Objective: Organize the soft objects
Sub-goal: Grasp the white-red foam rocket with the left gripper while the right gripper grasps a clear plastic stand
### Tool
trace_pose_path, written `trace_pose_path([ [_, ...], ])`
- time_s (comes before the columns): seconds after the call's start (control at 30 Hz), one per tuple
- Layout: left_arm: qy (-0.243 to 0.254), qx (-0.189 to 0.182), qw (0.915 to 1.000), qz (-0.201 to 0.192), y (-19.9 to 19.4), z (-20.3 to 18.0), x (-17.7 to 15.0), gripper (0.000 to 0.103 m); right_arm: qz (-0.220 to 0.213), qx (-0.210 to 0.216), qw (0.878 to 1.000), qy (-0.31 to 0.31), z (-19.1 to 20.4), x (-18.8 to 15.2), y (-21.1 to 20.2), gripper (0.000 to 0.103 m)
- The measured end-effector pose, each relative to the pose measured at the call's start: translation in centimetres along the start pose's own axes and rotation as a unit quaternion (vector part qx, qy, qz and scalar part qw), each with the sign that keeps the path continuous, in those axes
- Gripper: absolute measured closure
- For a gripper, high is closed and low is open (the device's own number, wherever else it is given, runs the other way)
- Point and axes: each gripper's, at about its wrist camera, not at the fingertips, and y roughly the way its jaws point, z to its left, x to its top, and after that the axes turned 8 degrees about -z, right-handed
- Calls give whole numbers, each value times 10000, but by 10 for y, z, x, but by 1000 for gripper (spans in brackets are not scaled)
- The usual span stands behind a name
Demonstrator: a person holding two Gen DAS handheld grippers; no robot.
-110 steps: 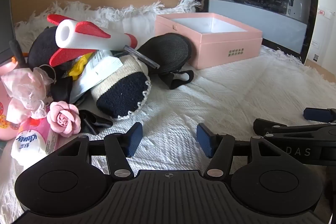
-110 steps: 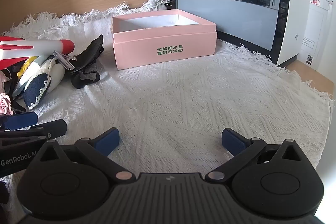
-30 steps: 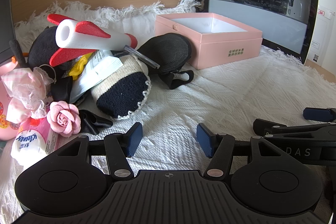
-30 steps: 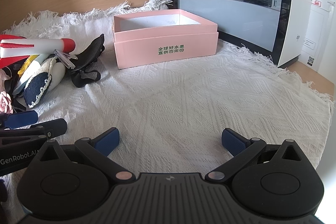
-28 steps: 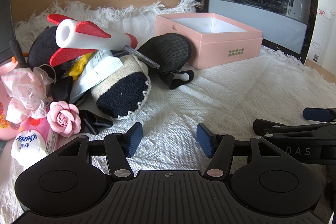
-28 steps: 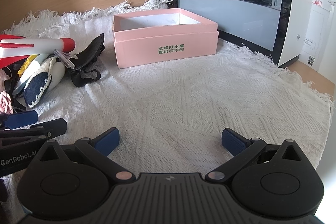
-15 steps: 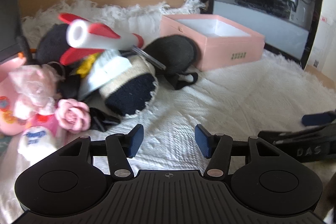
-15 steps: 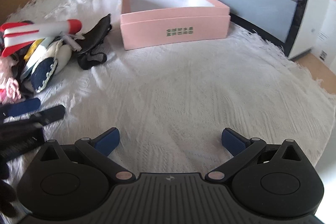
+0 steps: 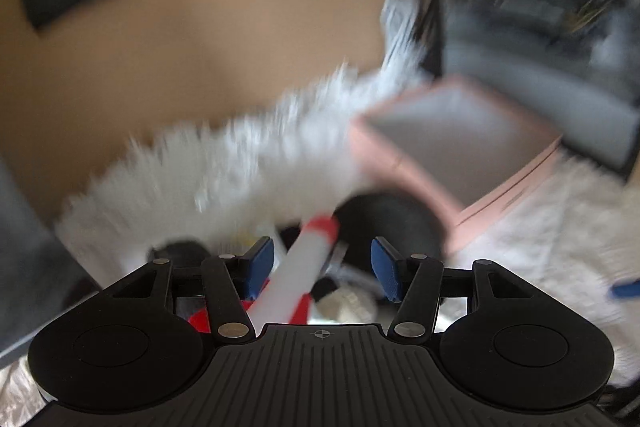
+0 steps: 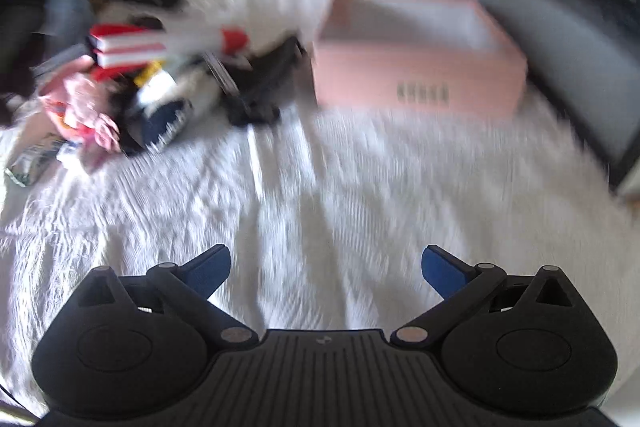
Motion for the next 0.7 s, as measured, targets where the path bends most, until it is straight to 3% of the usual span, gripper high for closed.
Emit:
trace_pose_path([
  [0.07,-108,35,9990,441,24,9,-2,44,-421,43,9987,-297,-2,6,-10,1],
  [0.17,-361,57,9969,703,41,21,-15,46,-974,-19,9936,-564,-10,10,-19,1],
  [0.2,-442,34,9961,760,43,24,-19,48,-1008,46,9931,-606,-15,14,-19,1],
  [0.23,-471,4,9959,773,45,27,-21,60,-1018,189,9928,-599,-20,16,-18,1],
  [0.27,-469,3,9959,775,44,25,-23,66,-1009,300,9927,-581,-24,19,-16,2],
  [0.33,-501,66,9955,800,39,26,-27,67,-1025,441,9918,-617,-27,22,-15,7],
  [0.47,-995,113,9940,438,13,27,-43,68,-1086,566,9875,-995,-20,28,-10,17],
  [0.6,-1908,271,9813,20,-32,30,-65,68,-1068,794,9823,-1321,-8,37,-3,39],
  [0.7,-2206,392,9741,-305,-73,18,-83,68,-1002,921,9762,-1691,7,47,5,57],
])
